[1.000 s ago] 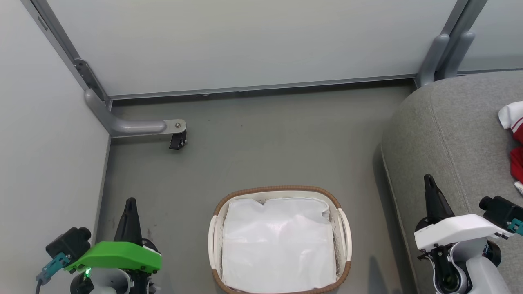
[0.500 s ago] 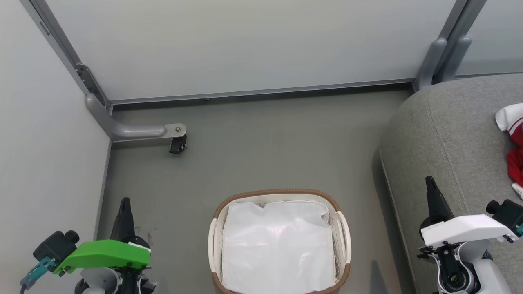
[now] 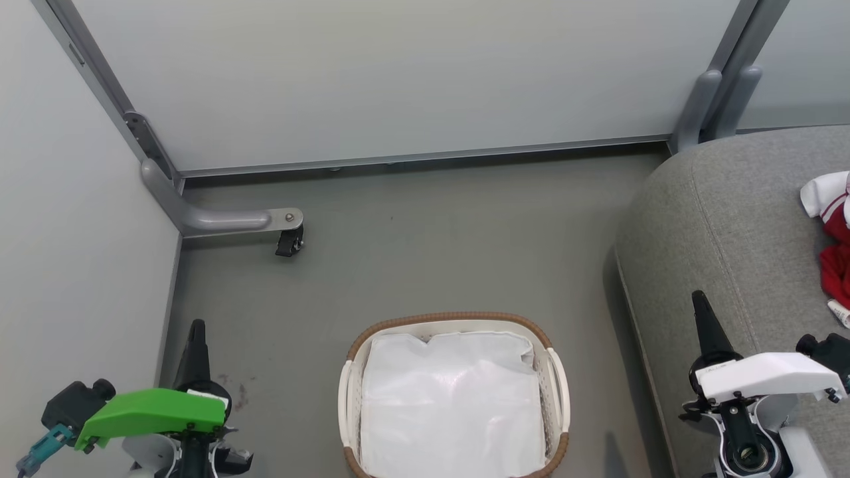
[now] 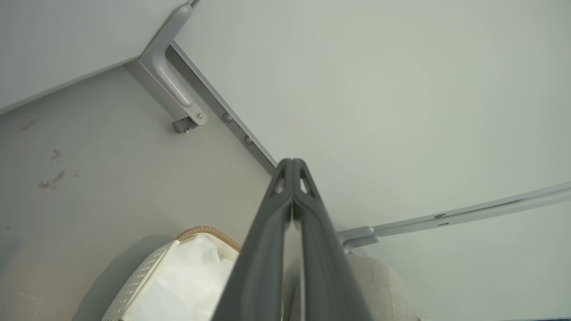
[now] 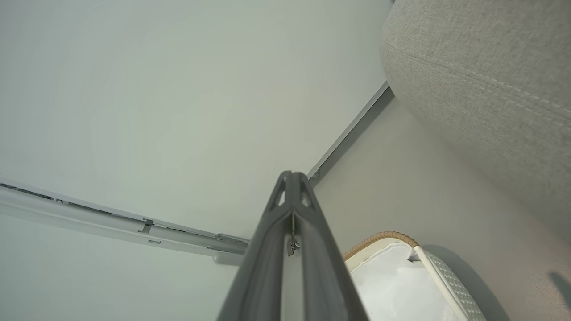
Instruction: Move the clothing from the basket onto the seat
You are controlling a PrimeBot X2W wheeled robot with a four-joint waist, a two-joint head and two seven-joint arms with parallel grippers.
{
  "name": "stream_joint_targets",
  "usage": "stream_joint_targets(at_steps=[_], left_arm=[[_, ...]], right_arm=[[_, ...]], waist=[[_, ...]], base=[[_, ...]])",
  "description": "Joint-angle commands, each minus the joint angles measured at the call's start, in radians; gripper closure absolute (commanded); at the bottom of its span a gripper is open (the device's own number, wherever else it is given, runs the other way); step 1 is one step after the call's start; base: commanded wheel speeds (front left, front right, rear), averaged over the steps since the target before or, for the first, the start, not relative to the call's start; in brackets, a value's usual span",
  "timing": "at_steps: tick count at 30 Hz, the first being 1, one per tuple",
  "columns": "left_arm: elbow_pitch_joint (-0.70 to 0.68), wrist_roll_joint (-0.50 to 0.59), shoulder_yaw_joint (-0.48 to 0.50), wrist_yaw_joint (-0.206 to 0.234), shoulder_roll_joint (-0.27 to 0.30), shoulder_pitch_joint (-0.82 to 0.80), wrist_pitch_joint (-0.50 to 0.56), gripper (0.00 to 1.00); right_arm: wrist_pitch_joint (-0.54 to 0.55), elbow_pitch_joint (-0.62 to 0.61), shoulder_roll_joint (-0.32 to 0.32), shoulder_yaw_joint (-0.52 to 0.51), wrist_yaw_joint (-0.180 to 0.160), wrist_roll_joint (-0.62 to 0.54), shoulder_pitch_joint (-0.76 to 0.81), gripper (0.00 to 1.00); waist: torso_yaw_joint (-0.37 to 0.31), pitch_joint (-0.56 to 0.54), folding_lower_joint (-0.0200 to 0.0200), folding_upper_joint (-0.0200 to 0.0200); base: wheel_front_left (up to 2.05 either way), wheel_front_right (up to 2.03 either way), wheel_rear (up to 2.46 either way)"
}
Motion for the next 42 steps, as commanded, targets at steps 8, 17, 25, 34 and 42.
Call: stream_joint_targets(at_steps=[8, 17, 25, 34, 42], left_arm=[[-0.019, -0.100, 0.019, -0.008, 0.004, -0.005, 0.025, 1.00], [-0.028, -0.182, 0.031, -0.010, 0.004, -0.004, 0.048, 1.00], [-0.034, -0.250, 0.042, -0.011, 0.005, -0.004, 0.067, 1.00], [-0.040, -0.323, 0.054, -0.013, 0.005, -0.003, 0.088, 1.00], [-0.046, -0.382, 0.062, -0.015, 0.005, -0.002, 0.104, 1.00]], right_arm=[[0.028, -0.018, -0.008, -0.007, 0.000, 0.104, 0.007, 1.00], [0.051, -0.024, -0.009, -0.009, -0.001, 0.194, 0.013, 1.00], [0.070, -0.028, -0.009, -0.012, -0.001, 0.266, 0.018, 1.00], [0.090, -0.033, -0.010, -0.014, 0.000, 0.343, 0.023, 1.00], [0.107, -0.037, -0.010, -0.016, -0.001, 0.406, 0.026, 1.00]], waist=[[-0.002, -0.010, 0.0000, 0.0000], [-0.003, -0.020, 0.0000, 0.0000], [-0.004, -0.028, 0.0000, 0.0000], [-0.006, -0.038, 0.0000, 0.0000], [-0.007, -0.047, 0.0000, 0.0000]], base=[[0.00, 0.00, 0.00], [0.00, 0.00, 0.00], [0.00, 0.00, 0.00], [0.00, 0.00, 0.00], [0.00, 0.00, 0.00]])
